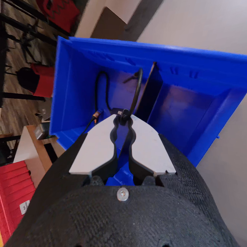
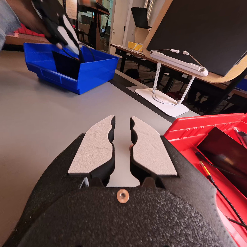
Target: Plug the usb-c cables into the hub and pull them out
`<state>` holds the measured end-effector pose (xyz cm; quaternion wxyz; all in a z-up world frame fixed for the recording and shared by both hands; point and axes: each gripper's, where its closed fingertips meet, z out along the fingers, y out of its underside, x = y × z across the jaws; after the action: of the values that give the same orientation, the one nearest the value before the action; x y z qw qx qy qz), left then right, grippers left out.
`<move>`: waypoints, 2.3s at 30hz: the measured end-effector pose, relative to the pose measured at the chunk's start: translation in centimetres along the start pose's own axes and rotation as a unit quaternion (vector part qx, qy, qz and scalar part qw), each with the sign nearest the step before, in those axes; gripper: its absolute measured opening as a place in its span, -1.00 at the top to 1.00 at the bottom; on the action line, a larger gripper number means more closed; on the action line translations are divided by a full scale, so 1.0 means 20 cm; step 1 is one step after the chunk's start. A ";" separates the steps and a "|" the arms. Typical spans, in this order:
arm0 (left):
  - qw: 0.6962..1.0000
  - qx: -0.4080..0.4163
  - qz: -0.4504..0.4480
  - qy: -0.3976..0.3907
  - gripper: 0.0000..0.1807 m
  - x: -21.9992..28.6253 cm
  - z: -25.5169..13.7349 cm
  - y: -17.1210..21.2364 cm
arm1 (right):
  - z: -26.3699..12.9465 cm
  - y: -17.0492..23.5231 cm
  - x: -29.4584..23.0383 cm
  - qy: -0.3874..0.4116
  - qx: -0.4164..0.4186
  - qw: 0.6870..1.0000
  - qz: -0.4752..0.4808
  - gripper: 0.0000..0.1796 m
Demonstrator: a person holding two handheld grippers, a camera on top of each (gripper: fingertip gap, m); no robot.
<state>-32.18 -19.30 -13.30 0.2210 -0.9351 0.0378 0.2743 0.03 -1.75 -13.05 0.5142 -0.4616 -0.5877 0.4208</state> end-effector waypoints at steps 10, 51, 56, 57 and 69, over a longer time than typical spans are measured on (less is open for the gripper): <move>0.944 0.279 -0.140 -0.105 0.89 -0.27 -0.68 -0.35 | 0.03 0.03 0.00 0.027 -0.007 0.999 -0.042 0.77; 0.911 0.267 0.228 0.216 0.75 1.10 -0.74 -0.83 | 0.05 -0.36 -0.30 -0.217 -0.224 0.913 -0.262 0.89; 0.889 0.303 0.190 0.285 0.88 1.12 -0.77 -0.86 | 0.04 -0.45 -0.23 -0.196 -0.178 0.934 -0.241 0.84; 0.884 0.307 0.181 0.303 0.88 1.11 -0.78 -0.85 | 0.01 -0.50 -0.21 -0.201 -0.154 0.942 -0.220 0.82; 0.860 0.310 0.134 0.383 0.89 1.02 -0.83 -0.78 | -0.05 -0.64 -0.20 -0.312 -0.009 0.949 -0.032 0.75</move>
<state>-3.57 -11.44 -5.52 0.4290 -0.8353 0.3274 -0.1048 -0.20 -8.45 -1.48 0.3143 -0.2922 -0.7371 0.5220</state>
